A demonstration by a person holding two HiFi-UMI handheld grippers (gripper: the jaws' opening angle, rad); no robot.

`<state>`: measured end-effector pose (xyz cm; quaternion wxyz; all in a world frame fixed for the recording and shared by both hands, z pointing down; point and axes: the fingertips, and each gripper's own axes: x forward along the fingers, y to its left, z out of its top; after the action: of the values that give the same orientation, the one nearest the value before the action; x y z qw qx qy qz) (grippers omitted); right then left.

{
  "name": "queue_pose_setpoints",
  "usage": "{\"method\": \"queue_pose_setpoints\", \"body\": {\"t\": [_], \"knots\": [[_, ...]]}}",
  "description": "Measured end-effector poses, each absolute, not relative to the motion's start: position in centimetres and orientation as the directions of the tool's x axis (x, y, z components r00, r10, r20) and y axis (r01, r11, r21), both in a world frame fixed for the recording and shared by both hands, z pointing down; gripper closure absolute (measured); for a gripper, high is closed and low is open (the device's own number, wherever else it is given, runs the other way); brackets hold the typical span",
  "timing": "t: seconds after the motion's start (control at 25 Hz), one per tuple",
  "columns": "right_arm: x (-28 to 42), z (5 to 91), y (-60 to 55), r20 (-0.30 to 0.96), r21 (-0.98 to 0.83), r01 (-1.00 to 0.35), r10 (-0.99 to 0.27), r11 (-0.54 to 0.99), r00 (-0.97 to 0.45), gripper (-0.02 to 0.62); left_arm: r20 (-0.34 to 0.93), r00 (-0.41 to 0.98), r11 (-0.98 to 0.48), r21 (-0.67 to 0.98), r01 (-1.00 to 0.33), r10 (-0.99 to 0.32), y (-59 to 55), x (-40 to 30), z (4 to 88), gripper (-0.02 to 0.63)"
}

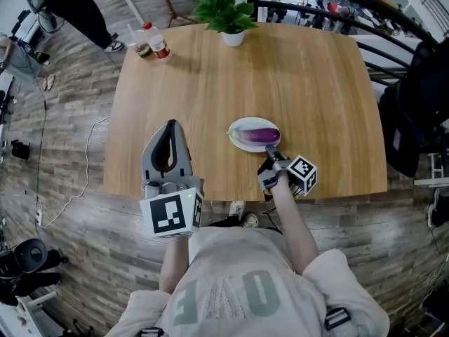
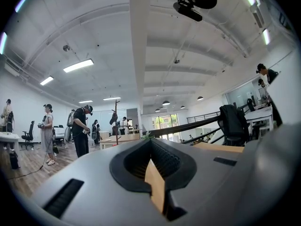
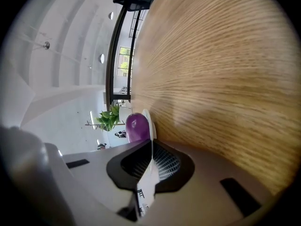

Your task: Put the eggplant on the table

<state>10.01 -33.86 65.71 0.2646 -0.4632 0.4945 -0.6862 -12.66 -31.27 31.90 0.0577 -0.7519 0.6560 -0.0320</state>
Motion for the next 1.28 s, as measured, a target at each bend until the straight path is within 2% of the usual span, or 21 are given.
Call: {"method": "queue_pose_setpoints", "body": {"t": [0.64,1.04,1.28], "knots": [[9.9,65.4,-33.7,0.429,-0.893,-0.057,-0.807,-0.446,-0.405,0.569,-0.04,0.144,-0.138,-0.116,-0.984,-0.989,-30.5,-13.3,31.8,0.597],[10.5,65.9,-33.3,0.495,-0.861,-0.111,-0.771,-0.495,-0.4,0.563,-0.041,0.121,-0.115,-0.116,-0.987,-0.992,-29.9,-14.1,31.9,0.597],[10.0,65.2,-33.3,0.495,-0.86,-0.096,-0.769,-0.502,-0.405,0.503,-0.054,0.125,-0.118,-0.115,-0.986,-0.991,-29.5,-14.0,31.7,0.597]]}}
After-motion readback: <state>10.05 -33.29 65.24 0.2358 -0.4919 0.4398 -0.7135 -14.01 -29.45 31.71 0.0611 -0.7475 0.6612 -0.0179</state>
